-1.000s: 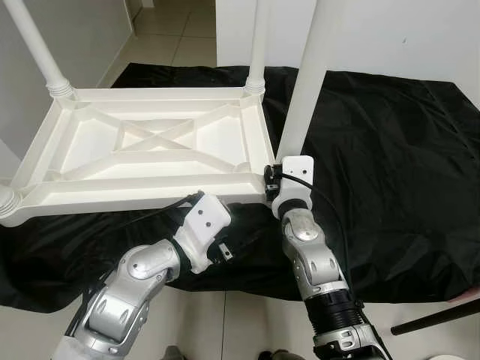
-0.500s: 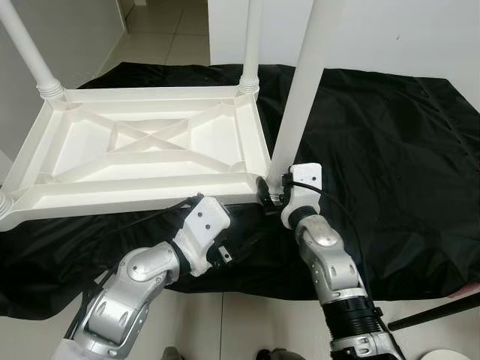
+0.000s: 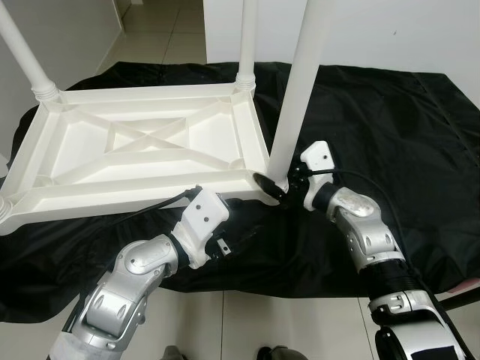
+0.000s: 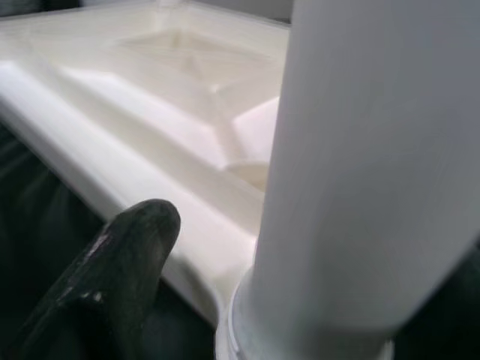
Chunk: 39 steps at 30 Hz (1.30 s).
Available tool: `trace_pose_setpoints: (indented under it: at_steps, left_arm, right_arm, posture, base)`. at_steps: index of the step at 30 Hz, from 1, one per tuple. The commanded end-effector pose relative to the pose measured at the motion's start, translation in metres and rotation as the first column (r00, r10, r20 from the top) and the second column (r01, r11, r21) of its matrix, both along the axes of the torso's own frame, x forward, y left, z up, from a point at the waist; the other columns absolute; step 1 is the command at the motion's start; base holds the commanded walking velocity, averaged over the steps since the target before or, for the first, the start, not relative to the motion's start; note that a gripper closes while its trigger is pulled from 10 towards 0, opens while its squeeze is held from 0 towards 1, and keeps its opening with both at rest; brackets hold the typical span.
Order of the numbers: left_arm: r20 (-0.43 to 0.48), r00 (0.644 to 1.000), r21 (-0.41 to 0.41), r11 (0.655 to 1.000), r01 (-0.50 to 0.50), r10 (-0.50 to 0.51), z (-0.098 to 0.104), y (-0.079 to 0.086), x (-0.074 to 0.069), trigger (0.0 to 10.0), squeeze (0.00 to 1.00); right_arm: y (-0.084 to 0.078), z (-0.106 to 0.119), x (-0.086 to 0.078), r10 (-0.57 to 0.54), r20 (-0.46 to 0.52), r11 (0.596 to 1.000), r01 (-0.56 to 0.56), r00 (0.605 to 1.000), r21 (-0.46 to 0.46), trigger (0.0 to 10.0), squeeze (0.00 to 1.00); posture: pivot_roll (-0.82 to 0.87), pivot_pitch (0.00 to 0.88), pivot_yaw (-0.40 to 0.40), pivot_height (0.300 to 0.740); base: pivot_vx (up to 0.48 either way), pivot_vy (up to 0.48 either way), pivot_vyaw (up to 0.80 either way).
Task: Building children table
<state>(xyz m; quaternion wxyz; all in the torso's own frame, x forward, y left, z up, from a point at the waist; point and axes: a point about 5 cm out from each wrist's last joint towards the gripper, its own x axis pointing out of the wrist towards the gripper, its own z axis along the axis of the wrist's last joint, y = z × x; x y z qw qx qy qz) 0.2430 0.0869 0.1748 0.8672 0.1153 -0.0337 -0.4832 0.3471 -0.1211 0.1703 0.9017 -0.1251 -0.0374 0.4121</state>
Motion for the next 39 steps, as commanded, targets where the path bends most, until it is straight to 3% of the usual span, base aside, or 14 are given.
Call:
trace_pose_setpoints:
  at_steps: [1, 2, 3, 6, 7, 15, 16, 25, 31, 33, 34, 36, 37, 39]
  left_arm:
    - [-0.012, 1.0, 0.008, 1.0, -0.002, 0.002, -0.001, 0.001, -0.002, 10.0, 0.0]
    - [-0.013, 1.0, 0.009, 1.0, -0.001, 0.001, -0.001, 0.001, -0.002, 10.0, 0.0]
    - [-0.013, 1.0, 0.01, 1.0, -0.001, 0.002, -0.002, 0.002, -0.002, 10.0, 0.0]
    - [-0.013, 1.0, 0.011, 1.0, -0.002, 0.002, -0.002, 0.002, -0.002, 10.0, 0.0]
    - [-0.013, 1.0, 0.01, 1.0, -0.003, 0.003, -0.001, 0.002, -0.002, 10.0, 0.0]
    - [-0.01, 1.0, 0.004, 1.0, -0.013, 0.013, 0.0, 0.0, -0.001, 10.0, 0.0]
    - [-0.01, 1.0, 0.003, 1.0, -0.013, 0.013, 0.0, 0.0, -0.001, 10.0, 0.0]
    - [-0.006, 1.0, 0.001, 1.0, -0.02, 0.02, 0.0, 0.001, 0.001, 10.0, 0.0]
    - [0.006, 1.0, 0.003, 1.0, -0.021, 0.021, 0.0, -0.002, 0.002, 10.0, 0.0]
    - [-0.006, 1.0, -0.004, 1.0, -0.029, 0.029, -0.001, -0.006, 0.002, 10.0, 0.0]
    - [-0.006, 1.0, -0.004, 1.0, -0.029, 0.029, -0.001, -0.006, 0.002, 10.0, 0.0]
    - [-0.015, 0.999, -0.008, 0.999, -0.051, 0.051, -0.003, -0.008, 0.001, 10.0, 0.0]
    - [-0.015, 0.999, -0.008, 0.999, -0.051, 0.051, -0.003, -0.008, 0.001, 10.0, 0.0]
    - [-0.021, 0.997, -0.008, 0.997, -0.078, 0.077, -0.004, -0.008, 0.001, 10.0, 0.0]
  right_arm:
    - [0.005, -0.008, 0.003, 0.066, -0.028, 0.996, -0.067, 0.997, -0.061, 10.0, 0.0]
    - [0.005, -0.009, 0.004, 0.076, -0.032, 0.995, -0.078, 0.997, -0.068, 10.0, 0.0]
    - [0.006, -0.01, 0.005, 0.084, -0.037, 0.993, -0.087, 0.996, -0.081, 2.9, 0.0]
    - [0.006, -0.011, 0.006, 0.089, -0.038, 0.992, -0.092, 0.995, -0.09, 2.9, 0.0]
    - [0.005, -0.011, 0.007, 0.094, -0.045, 0.991, -0.098, 0.995, -0.088, 0.0, 0.0]
    - [-0.001, -0.016, 0.012, 0.067, -0.089, 0.994, -0.074, 0.994, -0.08, 0.0, 0.0]
    - [-0.001, -0.018, 0.013, 0.047, -0.098, 0.995, -0.055, 0.994, -0.078, 10.0, 0.0]
    - [0.002, -0.015, 0.02, -0.109, -0.108, 0.994, 0.109, 0.988, -0.007, 10.0, 0.0]
    - [0.009, -0.013, 0.023, -0.272, -0.139, 0.957, 0.283, 0.952, 0.06, 10.0, 0.0]
    - [0.012, -0.02, 0.017, -0.424, -0.148, 0.898, 0.436, 0.894, 0.064, 10.0, 0.0]
    - [0.012, -0.02, 0.017, -0.424, -0.148, 0.898, 0.436, 0.894, 0.064, 10.0, 0.0]
    - [0.016, -0.026, 0.007, -0.544, -0.156, 0.824, 0.56, 0.824, 0.082, 10.0, 0.0]
    - [0.016, -0.026, 0.007, -0.544, -0.156, 0.824, 0.56, 0.824, 0.082, 10.0, 0.0]
    - [0.02, -0.029, -0.002, -0.62, -0.155, 0.766, 0.636, 0.769, 0.091, 10.0, 0.0]
  posture:
    - [0.01, 0.129, 0.035, 0.74]
    - [0.01, 0.13, 0.035, 0.74]
    - [0.01, 0.129, 0.036, 0.74]
    - [0.01, 0.129, 0.036, 0.74]
    - [0.02, 0.127, 0.033, 0.74]
    - [0.02, 0.13, 0.026, 0.74]
    - [0.02, 0.131, 0.026, 0.74]
    - [0.01, 0.139, 0.027, 0.74]
    - [0.0, 0.144, 0.03, 0.74]
    - [0.0, 0.144, 0.023, 0.74]
    - [0.0, 0.144, 0.023, 0.74]
    - [0.0, 0.144, 0.017, 0.74]
    - [0.0, 0.144, 0.017, 0.74]
    - [0.0, 0.14, 0.017, 0.74]
  base:
    - [0.0, 0.0, 0.0]
    - [0.0, 0.0, 0.0]
    - [0.0, 0.0, 0.0]
    - [0.0, 0.0, 0.0]
    - [0.0, 0.0, 0.0]
    - [0.0, 0.0, 0.0]
    - [0.0, 0.0, 0.0]
    - [0.0, 0.0, 0.0]
    - [0.0, 0.0, 0.0]
    - [0.0, 0.0, 0.0]
    - [0.0, 0.0, 0.0]
    - [0.0, 0.0, 0.0]
    - [0.0, 0.0, 0.0]
    - [0.0, 0.0, 0.0]
